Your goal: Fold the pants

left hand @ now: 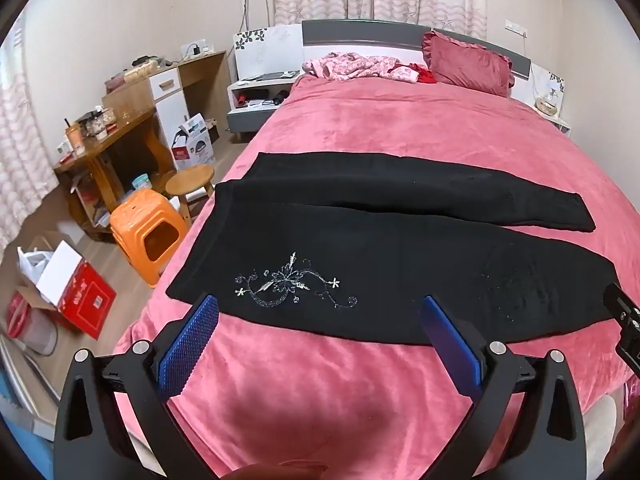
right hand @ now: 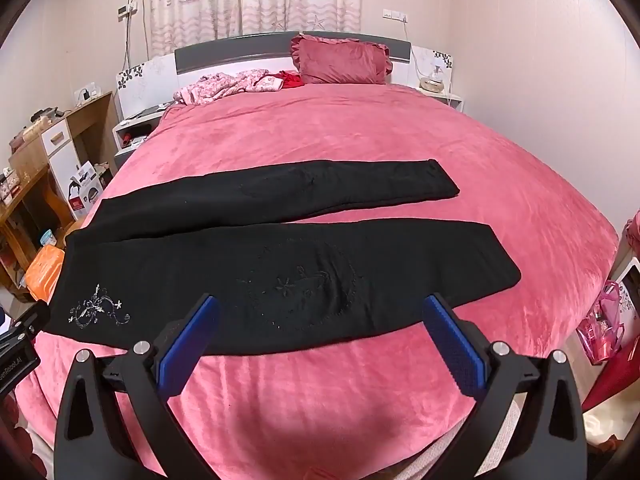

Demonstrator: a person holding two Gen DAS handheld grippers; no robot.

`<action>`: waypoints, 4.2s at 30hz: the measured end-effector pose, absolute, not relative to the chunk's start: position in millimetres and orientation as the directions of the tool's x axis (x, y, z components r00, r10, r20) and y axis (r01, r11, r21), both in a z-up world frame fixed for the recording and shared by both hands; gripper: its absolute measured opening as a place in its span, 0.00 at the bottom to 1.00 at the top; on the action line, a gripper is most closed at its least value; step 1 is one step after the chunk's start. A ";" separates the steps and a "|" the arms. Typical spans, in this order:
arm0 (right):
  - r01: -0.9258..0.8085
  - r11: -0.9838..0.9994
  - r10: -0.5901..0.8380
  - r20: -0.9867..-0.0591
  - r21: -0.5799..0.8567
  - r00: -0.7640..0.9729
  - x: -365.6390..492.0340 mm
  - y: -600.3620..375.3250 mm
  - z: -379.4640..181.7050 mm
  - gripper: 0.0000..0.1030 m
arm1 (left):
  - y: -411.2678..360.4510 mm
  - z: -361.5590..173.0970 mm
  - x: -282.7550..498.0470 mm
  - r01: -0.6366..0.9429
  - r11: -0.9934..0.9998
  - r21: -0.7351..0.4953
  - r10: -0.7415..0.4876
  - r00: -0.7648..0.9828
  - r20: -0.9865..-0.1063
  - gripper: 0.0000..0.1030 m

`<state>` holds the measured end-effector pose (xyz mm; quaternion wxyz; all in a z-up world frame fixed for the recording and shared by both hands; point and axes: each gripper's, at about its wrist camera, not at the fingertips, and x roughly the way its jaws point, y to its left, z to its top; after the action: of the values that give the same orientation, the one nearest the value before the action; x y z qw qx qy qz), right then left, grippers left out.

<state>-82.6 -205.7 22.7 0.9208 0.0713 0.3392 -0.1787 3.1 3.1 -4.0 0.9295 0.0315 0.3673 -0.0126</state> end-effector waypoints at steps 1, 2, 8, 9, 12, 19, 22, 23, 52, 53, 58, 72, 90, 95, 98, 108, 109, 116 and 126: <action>0.378 0.926 -0.280 -0.650 0.011 0.706 -82.3 -205.0 22.9 0.98 | 3.1 -4.2 3.2 0.046 0.998 0.050 0.001 0.730 -0.684 0.97; 0.377 0.926 -0.281 -0.650 0.009 0.706 -82.7 -206.0 22.4 0.98 | 3.5 -4.0 3.4 0.047 0.998 0.050 0.000 0.729 -0.684 0.97; 0.379 0.925 -0.283 -0.651 0.009 0.705 -81.2 -202.3 16.7 0.98 | 4.4 -5.7 4.4 0.048 0.998 0.050 0.000 0.727 -0.686 0.97; 0.379 0.925 -0.283 -0.651 0.009 0.704 -81.0 -201.4 18.5 0.98 | 7.4 -10.5 5.7 0.047 0.998 0.050 0.000 0.727 -0.687 0.97; 0.379 0.925 -0.283 -0.654 0.006 0.702 -80.0 -200.6 17.8 0.98 | 7.0 -10.8 6.5 0.042 0.998 0.049 0.003 0.725 -0.688 0.97; 0.379 0.925 -0.284 -0.657 0.004 0.699 -79.9 -199.6 14.6 0.98 | 8.0 -13.0 7.1 0.039 0.998 0.052 0.007 0.725 -0.688 0.97; 0.378 0.926 -0.283 -0.660 0.002 0.696 -79.1 -198.8 13.4 0.98 | 7.8 -13.0 7.4 0.038 0.998 0.053 0.009 0.725 -0.688 0.97; 0.380 0.925 -0.283 -0.662 0.004 0.694 -78.8 -198.6 12.9 0.98 | 8.2 -13.6 7.3 0.037 0.998 0.054 0.011 0.725 -0.689 0.97; 0.376 0.927 -0.279 -0.673 -0.002 0.685 -77.4 -198.7 9.8 0.98 | 13.3 -20.9 9.0 0.032 0.998 0.058 0.017 0.718 -0.696 0.97; 0.376 0.926 -0.279 -0.674 -0.002 0.684 -77.3 -198.7 9.5 0.98 | 13.7 -21.6 9.1 0.032 0.998 0.058 0.018 0.716 -0.697 0.97; 0.377 0.926 -0.279 -0.677 -0.003 0.681 -76.9 -200.4 9.2 0.98 | 14.4 -23.0 9.5 0.031 0.998 0.059 0.019 0.716 -0.698 0.97; 0.389 0.921 -0.291 -0.681 -0.010 0.672 -76.8 -205.5 3.1 0.98 | 20.9 -32.0 15.1 0.012 1.000 0.015 0.002 0.708 -0.706 0.97; 0.389 0.836 0.049 -0.758 0.388 0.651 -71.7 -304.9 -70.2 0.98 | 92.5 -113.9 52.8 -0.074 0.941 -0.331 -0.243 0.535 -0.810 0.97; 0.482 0.709 0.077 -0.736 0.514 0.672 -89.2 -357.0 -89.0 0.98 | 123.0 -128.3 56.7 -0.176 0.910 -0.375 -0.230 0.540 -0.810 0.97; 0.504 0.667 0.081 -0.726 0.549 0.683 -94.2 -375.2 -94.6 0.98 | 128.8 -128.9 57.0 -0.166 0.908 -0.385 -0.229 0.571 -0.788 0.97; 0.536 0.462 0.144 -0.657 0.706 0.740 -110.1 -435.4 -120.3 0.88 | 138.0 -141.0 63.4 -0.144 0.836 -0.530 -0.349 0.607 -0.714 0.97; 0.530 0.467 0.141 -0.651 0.708 0.745 -110.3 -435.2 -121.0 0.88 | 140.9 -141.9 61.9 -0.158 0.829 -0.536 -0.344 0.612 -0.712 0.97; 0.498 0.472 0.108 -0.608 0.728 0.787 -109.0 -447.9 -126.5 0.68 | 145.0 -145.2 57.7 -0.178 0.796 -0.579 -0.379 0.599 -0.706 0.97; 0.439 0.448 0.090 -0.527 0.779 0.845 -98.5 -464.2 -135.7 0.45 | 155.1 -143.2 75.0 -0.114 0.764 -0.635 -0.412 0.671 -0.617 0.97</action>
<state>-98.5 -464.2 -135.7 0.8111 0.5143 0.2569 -0.1075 75.0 155.1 -143.2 0.8514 -0.3323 0.3963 -0.0875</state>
